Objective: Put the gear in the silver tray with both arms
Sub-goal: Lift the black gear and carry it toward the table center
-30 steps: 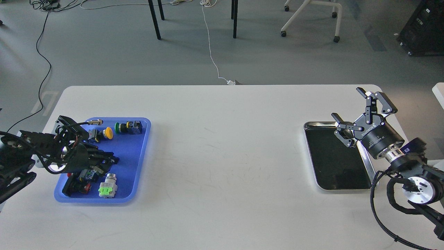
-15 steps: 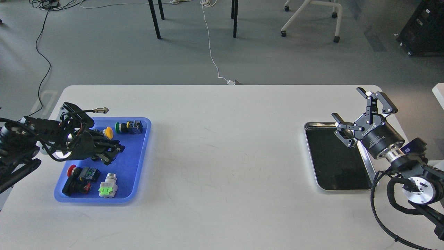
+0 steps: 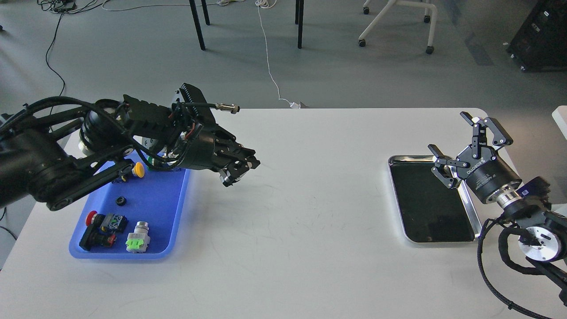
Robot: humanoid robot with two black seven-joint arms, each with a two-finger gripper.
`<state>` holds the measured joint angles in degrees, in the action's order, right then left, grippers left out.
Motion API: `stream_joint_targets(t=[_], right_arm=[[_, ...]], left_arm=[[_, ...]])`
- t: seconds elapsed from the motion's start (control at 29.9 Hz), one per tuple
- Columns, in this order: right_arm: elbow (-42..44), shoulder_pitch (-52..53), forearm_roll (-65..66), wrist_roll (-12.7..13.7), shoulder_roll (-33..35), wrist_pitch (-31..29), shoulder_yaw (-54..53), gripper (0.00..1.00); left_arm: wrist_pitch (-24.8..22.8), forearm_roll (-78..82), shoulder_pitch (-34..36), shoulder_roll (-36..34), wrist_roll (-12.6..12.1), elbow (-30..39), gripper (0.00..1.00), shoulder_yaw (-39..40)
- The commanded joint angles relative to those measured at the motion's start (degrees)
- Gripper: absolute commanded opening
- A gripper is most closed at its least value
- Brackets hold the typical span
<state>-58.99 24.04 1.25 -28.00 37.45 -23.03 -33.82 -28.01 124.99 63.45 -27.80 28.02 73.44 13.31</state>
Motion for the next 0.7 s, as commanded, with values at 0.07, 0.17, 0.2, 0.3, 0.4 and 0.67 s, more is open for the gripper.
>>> stream_joint_targets(t=[0.07, 0.17, 0.2, 0.3, 0.4, 0.67], right_arm=[[0.11, -0.66, -0.37, 0.00, 0.00, 0.09, -0.29, 0.99], [0.20, -1.27, -0.54, 0.00, 0.00, 0.00, -0.46, 0.99], [0.20, -1.45, -0.54, 0.00, 0.00, -0.08, -0.46, 0.99], [0.20, -1.71, -0.54, 0.00, 0.00, -0.09, -0.55, 0.99], [0.20, -1.89, -0.54, 0.00, 0.00, 0.00, -0.55, 0.99], [0.20, -1.89, -0.54, 0.00, 0.00, 0.00, -0.55, 0.99]], left_arm=[[0.01, 0.01, 3.96, 11.17, -0.02, -8.92, 0.20, -5.75], [0.01, 0.01, 3.87, 15.92, -0.02, -12.70, 0.20, -6.45], [0.01, 0.01, 3.96, 17.41, -0.02, -13.84, 0.20, -7.23], [0.01, 0.01, 3.70, 20.58, -0.02, -15.78, 0.20, -9.35], [0.01, 0.01, 3.26, 22.69, -0.02, -16.75, 0.20, -10.23], [0.01, 0.01, 2.47, 26.38, -0.02, -20.70, 0.21, -12.51]])
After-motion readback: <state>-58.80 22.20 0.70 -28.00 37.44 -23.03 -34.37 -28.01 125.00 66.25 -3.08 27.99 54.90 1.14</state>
